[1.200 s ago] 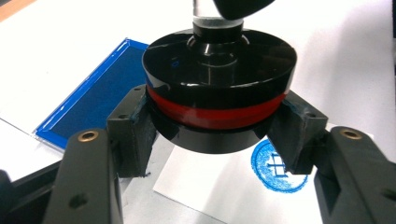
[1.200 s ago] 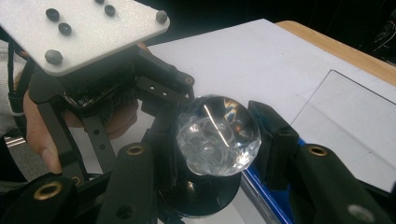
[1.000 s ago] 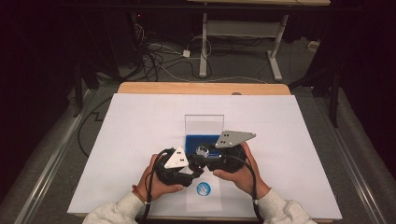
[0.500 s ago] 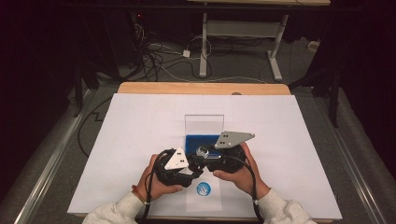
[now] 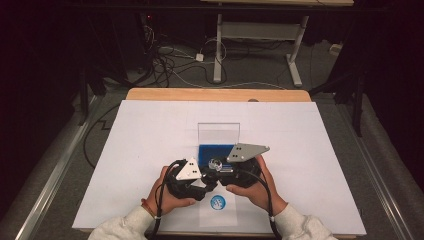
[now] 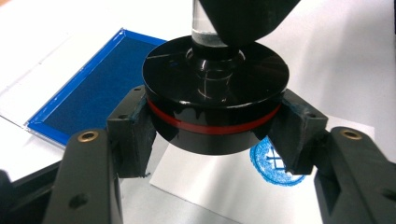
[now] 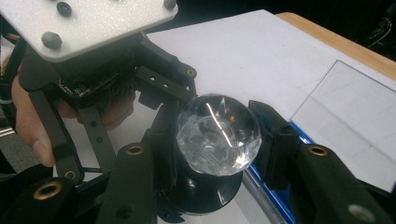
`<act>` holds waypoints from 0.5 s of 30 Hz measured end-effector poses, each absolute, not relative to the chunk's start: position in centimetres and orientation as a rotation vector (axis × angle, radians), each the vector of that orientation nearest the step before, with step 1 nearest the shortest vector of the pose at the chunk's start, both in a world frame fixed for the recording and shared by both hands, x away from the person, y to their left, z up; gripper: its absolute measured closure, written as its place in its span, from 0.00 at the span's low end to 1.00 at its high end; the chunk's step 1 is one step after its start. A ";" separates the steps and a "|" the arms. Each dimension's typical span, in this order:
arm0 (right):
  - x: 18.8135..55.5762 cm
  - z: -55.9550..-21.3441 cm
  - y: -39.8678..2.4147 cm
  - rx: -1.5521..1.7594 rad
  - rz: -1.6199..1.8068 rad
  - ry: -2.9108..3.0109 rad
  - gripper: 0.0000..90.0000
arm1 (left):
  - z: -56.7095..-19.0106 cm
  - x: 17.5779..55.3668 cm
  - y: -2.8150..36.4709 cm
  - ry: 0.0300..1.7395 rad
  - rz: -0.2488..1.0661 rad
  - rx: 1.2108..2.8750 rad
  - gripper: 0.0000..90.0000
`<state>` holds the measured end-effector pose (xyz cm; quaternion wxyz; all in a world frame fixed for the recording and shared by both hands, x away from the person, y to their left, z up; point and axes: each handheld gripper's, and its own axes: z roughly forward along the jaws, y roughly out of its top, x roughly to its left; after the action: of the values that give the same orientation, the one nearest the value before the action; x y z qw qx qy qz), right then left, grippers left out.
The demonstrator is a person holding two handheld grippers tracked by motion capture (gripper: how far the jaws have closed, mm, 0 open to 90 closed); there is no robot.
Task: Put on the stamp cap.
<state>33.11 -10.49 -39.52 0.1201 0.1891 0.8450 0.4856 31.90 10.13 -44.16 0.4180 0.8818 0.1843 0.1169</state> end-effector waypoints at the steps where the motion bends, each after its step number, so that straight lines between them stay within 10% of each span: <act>1: 33.1 -39.5 -10.5 0.544 1.413 2.470 0.64 | -44.2 31.9 10.1 0.462 0.295 2.216 0.41; 15: 33.4 -39.7 -11.1 0.583 1.475 2.470 0.64 | -43.8 31.3 10.3 0.446 0.370 2.198 0.41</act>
<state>33.38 -11.12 -39.69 0.1030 0.1976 0.8370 0.4998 31.27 10.29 -43.78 0.4209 0.8771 0.1779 0.1478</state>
